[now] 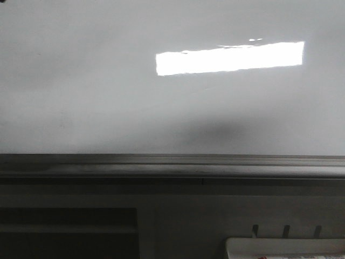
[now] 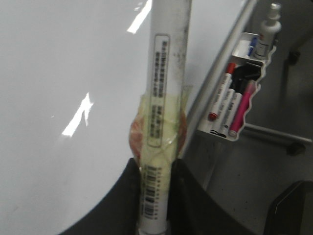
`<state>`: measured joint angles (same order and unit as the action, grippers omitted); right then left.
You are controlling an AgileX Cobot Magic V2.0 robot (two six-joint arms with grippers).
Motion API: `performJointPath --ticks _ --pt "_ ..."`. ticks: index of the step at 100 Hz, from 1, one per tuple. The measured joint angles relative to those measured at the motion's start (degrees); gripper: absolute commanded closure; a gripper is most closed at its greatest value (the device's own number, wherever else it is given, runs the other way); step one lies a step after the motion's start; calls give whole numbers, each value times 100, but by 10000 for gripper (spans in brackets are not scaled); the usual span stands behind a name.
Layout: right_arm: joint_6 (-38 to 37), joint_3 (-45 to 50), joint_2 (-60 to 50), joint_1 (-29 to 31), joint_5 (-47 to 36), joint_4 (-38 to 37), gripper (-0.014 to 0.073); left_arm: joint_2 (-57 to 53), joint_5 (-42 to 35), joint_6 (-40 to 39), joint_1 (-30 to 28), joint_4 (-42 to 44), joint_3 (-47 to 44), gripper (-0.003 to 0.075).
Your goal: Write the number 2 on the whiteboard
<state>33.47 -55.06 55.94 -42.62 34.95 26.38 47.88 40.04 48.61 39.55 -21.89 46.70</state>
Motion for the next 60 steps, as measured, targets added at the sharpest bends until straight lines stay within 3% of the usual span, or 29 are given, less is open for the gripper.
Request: performJointPath --ticks 24,60 --pt "104 -660 939 -950 -513 -42 183 -395 368 216 216 14 0 741" --pt "147 -766 1218 -1051 -816 694 183 -418 516 219 216 24 0 741"
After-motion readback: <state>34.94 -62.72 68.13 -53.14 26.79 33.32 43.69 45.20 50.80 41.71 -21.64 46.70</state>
